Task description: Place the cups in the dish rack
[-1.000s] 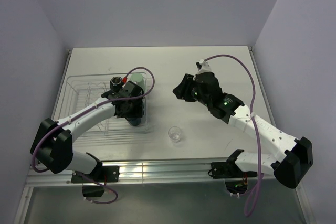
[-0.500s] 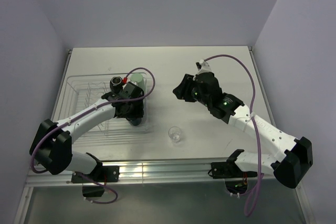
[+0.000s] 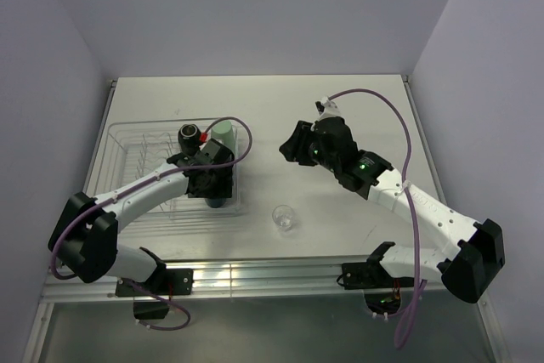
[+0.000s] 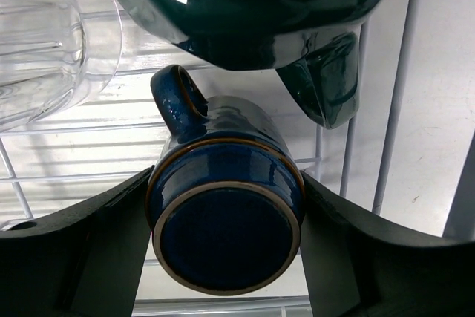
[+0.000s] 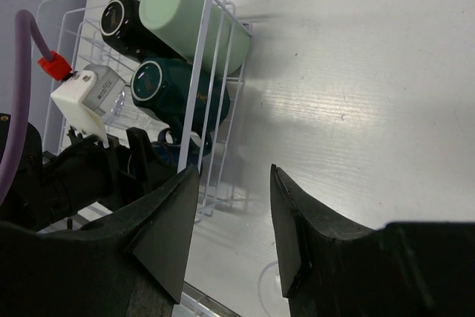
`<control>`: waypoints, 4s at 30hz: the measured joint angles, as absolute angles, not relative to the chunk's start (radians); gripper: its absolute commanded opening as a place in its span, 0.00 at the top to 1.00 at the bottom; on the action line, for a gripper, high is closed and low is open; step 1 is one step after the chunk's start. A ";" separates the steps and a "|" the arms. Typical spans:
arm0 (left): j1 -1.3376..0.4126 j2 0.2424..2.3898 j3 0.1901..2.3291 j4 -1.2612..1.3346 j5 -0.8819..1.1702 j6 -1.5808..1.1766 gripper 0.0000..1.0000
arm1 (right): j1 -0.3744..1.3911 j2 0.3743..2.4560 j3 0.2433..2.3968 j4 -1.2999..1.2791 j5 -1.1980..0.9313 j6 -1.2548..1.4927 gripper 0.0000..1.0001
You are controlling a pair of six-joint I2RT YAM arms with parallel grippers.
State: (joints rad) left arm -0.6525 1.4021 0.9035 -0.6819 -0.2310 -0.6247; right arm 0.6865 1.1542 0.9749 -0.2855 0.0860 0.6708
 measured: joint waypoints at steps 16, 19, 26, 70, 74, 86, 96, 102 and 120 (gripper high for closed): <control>-0.656 1.320 0.915 -0.727 -0.224 -0.632 0.11 | 0.686 1.159 0.975 -0.314 0.091 0.671 0.49; -0.656 1.295 0.937 -0.741 -0.219 -0.632 0.11 | 0.688 1.160 0.975 -0.329 0.099 0.669 0.49; -0.656 1.182 1.024 -0.777 -0.202 -0.631 0.09 | 0.725 1.158 0.991 -0.398 0.143 0.660 0.49; -0.656 0.978 1.299 -0.858 -0.261 -0.633 0.07 | 1.231 1.491 0.902 -0.515 0.419 0.870 0.83; -0.656 0.975 1.296 -0.858 -0.261 -0.633 0.07 | 1.230 1.486 0.896 -0.512 0.435 0.860 1.00; -0.656 0.935 1.296 -0.844 -0.219 -0.632 0.03 | 1.082 1.186 0.891 -0.487 0.340 0.813 1.00; -0.644 0.881 1.251 -0.681 0.006 -0.612 0.01 | 0.796 0.984 0.957 -0.240 -0.053 0.781 1.00; -0.614 0.920 1.222 -0.585 0.143 -0.603 0.01 | 0.768 0.995 0.961 -0.043 -0.278 0.850 1.00; -0.528 0.915 1.066 -0.258 0.476 -0.653 0.01 | 0.701 1.112 0.840 0.555 -0.589 1.186 1.00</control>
State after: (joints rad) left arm -0.5282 0.9154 1.0660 -0.2584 0.4755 -0.6525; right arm 0.7013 1.1122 0.8402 0.5549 -0.5888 1.1858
